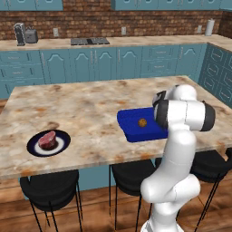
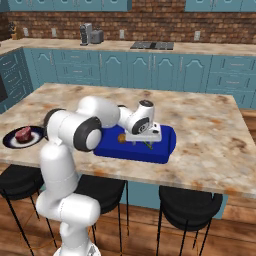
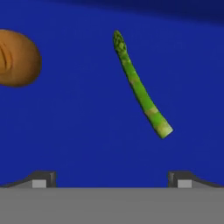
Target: Create a steak meal by picking up the steak and asparagus from the tray and placing them on the plate. Leave the orange on the tray.
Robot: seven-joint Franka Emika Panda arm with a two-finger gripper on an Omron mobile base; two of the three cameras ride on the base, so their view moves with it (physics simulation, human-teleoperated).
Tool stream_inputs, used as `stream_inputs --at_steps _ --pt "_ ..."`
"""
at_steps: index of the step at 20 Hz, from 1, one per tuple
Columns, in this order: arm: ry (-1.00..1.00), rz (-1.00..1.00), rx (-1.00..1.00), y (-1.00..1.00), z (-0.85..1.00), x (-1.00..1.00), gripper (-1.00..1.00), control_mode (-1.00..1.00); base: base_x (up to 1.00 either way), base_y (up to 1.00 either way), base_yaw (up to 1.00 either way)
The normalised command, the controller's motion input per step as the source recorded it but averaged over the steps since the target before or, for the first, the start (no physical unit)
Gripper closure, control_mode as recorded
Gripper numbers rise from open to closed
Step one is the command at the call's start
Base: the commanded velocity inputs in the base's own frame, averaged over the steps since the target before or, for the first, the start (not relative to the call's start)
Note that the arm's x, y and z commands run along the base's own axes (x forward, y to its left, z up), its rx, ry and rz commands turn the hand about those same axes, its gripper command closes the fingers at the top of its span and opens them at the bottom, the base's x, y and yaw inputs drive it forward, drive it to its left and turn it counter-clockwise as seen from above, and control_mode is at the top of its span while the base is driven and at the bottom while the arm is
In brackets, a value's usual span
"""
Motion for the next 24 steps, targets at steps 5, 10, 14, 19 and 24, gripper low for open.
stream_inputs --at_steps 5,10,14,19,24 --pt "0.00 0.08 0.00 -0.02 -0.20 0.29 -1.00 -1.00 0.00 0.00 0.00" --pt "0.00 0.08 0.00 0.00 -0.36 0.33 -1.00 -1.00 0.00 0.00 0.00" --pt "0.00 0.07 0.00 -0.02 -0.34 0.34 -1.00 -1.00 0.00 0.00 0.00" --pt "0.00 0.07 0.00 -0.05 -0.32 0.31 -1.00 -1.00 0.00 0.00 0.00" --pt "0.00 0.07 0.00 -0.01 -0.41 0.21 1.00 -1.00 0.00 0.00 0.00"
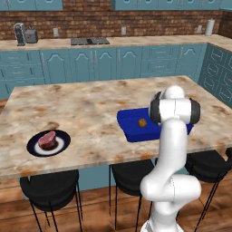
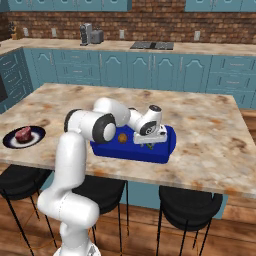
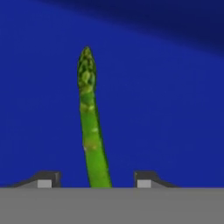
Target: Create a steak meal by picking up the steak and asparagus from the tray and placing them on the plate. Leave the orange on the tray.
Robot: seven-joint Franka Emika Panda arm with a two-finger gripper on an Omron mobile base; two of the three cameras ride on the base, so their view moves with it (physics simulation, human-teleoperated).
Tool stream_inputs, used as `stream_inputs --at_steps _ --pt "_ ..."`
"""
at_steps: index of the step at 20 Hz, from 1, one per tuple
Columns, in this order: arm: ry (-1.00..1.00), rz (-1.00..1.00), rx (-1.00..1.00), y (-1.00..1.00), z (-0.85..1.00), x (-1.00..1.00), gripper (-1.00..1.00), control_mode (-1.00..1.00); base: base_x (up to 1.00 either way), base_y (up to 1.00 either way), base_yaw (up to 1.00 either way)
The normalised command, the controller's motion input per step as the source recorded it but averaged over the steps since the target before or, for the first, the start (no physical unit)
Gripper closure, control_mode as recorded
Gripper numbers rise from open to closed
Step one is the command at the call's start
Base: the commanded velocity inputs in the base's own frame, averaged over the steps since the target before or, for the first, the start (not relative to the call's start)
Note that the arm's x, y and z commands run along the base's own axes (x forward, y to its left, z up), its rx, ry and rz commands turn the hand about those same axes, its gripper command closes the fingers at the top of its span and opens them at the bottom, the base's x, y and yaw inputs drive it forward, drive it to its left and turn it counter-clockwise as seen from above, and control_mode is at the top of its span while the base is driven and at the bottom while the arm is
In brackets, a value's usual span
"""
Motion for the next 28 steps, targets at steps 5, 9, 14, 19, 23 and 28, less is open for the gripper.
stream_inputs --at_steps 5,9,14,19,23,28 --pt "-0.03 0.01 0.00 0.00 -0.19 0.09 1.00 -1.00 0.00 0.00 0.00" --pt "-0.04 0.03 0.00 0.03 -0.09 -0.01 1.00 -1.00 0.00 0.00 0.00" --pt "-0.01 0.14 0.00 0.07 0.65 -0.32 1.00 -1.00 0.00 0.00 0.00" --pt "0.00 0.17 -0.04 0.46 0.81 -0.60 1.00 -1.00 0.00 0.00 0.00" --pt "0.00 0.15 -0.08 0.77 0.75 -0.71 1.00 -1.00 0.00 0.00 0.00" --pt "0.00 0.10 -0.02 0.84 0.72 -0.59 1.00 -1.00 0.00 0.00 0.00"
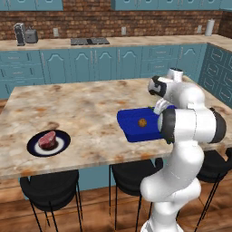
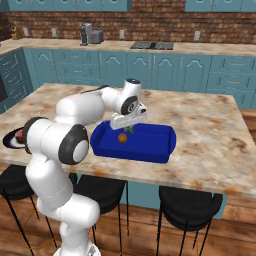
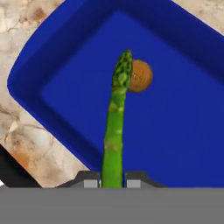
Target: Create a steak meal by picking up the steak and asparagus from the tray and placing them on the plate. Leave the orange on the tray.
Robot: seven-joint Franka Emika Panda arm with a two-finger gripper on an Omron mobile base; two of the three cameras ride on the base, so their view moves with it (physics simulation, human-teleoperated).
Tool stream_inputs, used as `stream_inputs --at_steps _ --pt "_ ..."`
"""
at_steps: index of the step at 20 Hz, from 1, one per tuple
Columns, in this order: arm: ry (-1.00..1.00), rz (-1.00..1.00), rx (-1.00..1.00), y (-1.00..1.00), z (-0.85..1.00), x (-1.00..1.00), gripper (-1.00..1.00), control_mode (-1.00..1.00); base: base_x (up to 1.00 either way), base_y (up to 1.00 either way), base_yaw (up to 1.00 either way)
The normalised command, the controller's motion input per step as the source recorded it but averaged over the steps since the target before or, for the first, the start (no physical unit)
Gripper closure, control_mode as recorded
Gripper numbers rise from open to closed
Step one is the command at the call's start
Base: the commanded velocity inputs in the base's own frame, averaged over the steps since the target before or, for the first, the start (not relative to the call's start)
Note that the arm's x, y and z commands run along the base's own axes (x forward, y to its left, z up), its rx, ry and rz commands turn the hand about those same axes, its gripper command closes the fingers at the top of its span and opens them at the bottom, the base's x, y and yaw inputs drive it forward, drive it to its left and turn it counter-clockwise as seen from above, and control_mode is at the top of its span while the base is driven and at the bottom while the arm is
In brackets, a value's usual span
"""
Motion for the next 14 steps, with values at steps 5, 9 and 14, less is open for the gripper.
stream_inputs --at_steps 5,9,14 --pt "0.00 0.17 0.00 0.99 0.63 -0.28 1.00 -1.00 0.00 0.00 0.00" --pt "0.00 0.29 0.00 0.98 0.50 -0.17 1.00 -1.00 0.00 0.00 0.00" --pt "0.00 0.30 0.00 0.95 0.32 -0.27 1.00 -1.00 0.00 0.00 0.00"
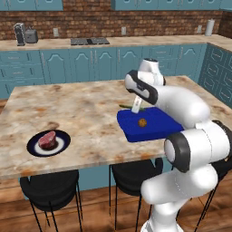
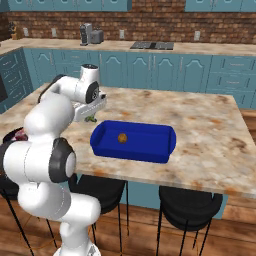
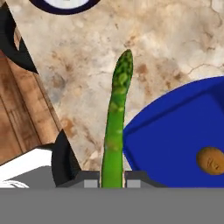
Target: Create a steak meal by picking up the steak and asparagus from the tray and placing them on the plate. Leave the orange on the tray.
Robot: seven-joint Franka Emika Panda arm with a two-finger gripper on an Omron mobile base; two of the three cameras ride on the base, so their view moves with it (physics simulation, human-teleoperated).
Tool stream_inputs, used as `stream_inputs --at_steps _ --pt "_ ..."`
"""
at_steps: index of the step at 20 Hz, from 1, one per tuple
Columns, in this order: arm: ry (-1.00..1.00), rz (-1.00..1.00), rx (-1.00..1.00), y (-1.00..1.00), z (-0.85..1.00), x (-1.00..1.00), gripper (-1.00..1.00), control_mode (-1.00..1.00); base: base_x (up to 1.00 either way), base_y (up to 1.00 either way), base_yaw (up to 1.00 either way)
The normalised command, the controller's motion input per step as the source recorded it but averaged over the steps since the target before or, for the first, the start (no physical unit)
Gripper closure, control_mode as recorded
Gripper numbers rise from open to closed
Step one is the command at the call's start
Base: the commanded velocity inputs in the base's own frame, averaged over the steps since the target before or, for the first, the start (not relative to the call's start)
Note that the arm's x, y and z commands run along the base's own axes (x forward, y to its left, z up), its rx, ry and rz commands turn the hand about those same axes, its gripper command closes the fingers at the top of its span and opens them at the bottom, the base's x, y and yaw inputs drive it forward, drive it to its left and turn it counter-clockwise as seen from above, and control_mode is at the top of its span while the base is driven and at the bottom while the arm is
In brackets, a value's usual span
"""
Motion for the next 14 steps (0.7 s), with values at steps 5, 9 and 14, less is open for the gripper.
stream_inputs --at_steps 5,9,14 --pt "0.01 0.42 0.00 0.95 -0.01 -0.06 1.00 -1.00 0.00 0.00 0.00" --pt "0.00 0.61 0.00 0.86 -0.22 0.02 1.00 -1.00 0.00 0.00 0.00" --pt "0.00 0.63 0.00 0.72 -0.31 0.04 1.00 -1.00 0.00 0.00 0.00"
